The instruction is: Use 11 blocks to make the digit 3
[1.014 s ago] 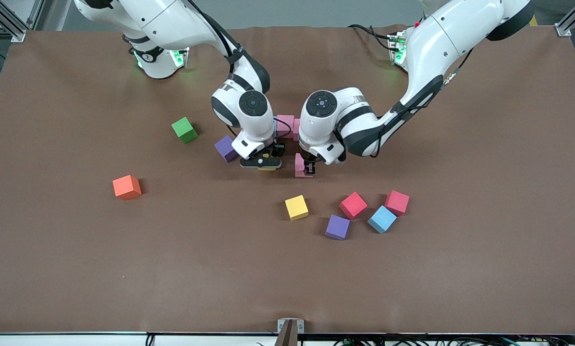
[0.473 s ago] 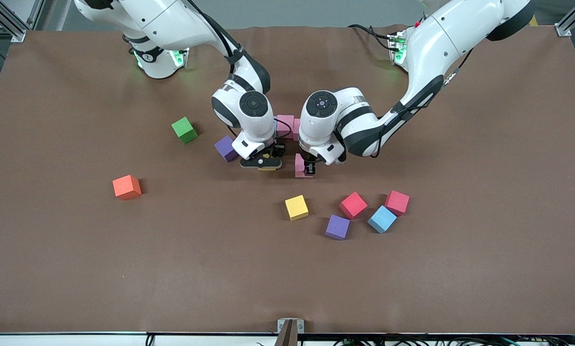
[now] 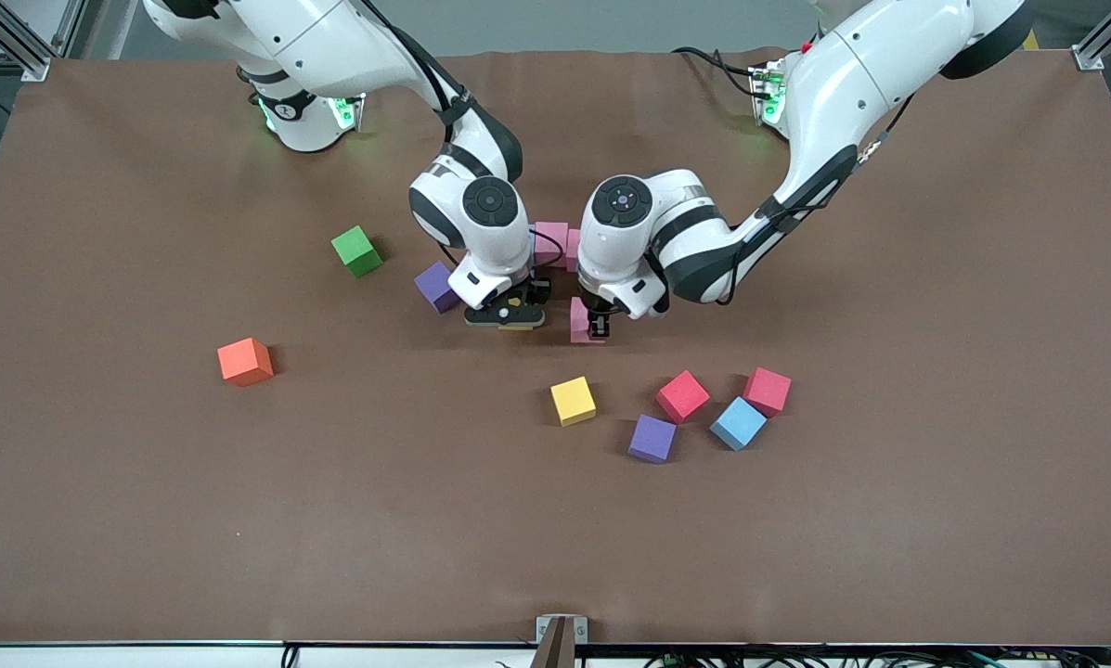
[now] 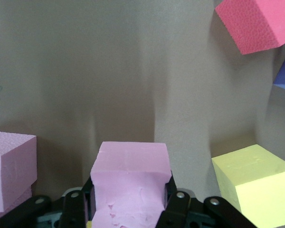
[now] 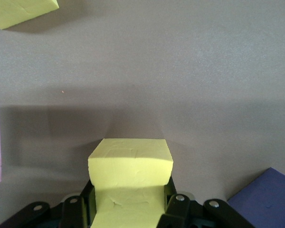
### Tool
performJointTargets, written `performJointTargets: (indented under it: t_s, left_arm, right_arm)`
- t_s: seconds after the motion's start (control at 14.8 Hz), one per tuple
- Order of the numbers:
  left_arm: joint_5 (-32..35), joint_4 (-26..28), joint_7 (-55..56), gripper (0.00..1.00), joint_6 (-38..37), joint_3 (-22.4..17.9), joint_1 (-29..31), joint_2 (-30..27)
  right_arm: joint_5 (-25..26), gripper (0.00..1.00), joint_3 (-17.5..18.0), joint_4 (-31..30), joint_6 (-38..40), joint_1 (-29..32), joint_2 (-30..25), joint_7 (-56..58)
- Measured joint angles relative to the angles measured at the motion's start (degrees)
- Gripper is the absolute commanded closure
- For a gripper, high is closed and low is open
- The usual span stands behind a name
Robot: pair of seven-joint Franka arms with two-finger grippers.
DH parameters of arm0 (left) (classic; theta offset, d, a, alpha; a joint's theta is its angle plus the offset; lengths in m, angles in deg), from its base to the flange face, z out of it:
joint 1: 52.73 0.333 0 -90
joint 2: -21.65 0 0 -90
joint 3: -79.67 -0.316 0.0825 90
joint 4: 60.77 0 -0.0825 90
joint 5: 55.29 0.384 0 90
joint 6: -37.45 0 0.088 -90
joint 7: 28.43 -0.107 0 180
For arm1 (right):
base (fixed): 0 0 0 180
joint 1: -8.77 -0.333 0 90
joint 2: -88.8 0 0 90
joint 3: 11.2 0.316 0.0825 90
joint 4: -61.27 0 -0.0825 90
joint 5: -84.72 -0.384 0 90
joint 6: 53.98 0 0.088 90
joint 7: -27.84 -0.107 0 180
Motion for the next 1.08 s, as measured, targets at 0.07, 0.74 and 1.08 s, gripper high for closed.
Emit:
performJointTargets:
  t_s: [0.07,0.74,1.08]
  left_arm:
    - [0.0,-0.01,0.0,0.51,0.0,-0.01,0.0,0.0]
    - [0.0,-0.05,0.0,0.51,0.0,-0.01,0.0,0.0]
    - [0.0,-0.06,0.0,0.51,0.0,-0.01,-0.01,0.0]
  right_arm:
    - [0.0,0.98,0.0,0.06,0.13,0.0,0.03,0.17]
    - [0.0,0.98,-0.01,0.55,1.28,0.0,0.2,0.24]
    - [0.0,0.98,0.01,0.59,1.44,0.0,0.21,-0.64]
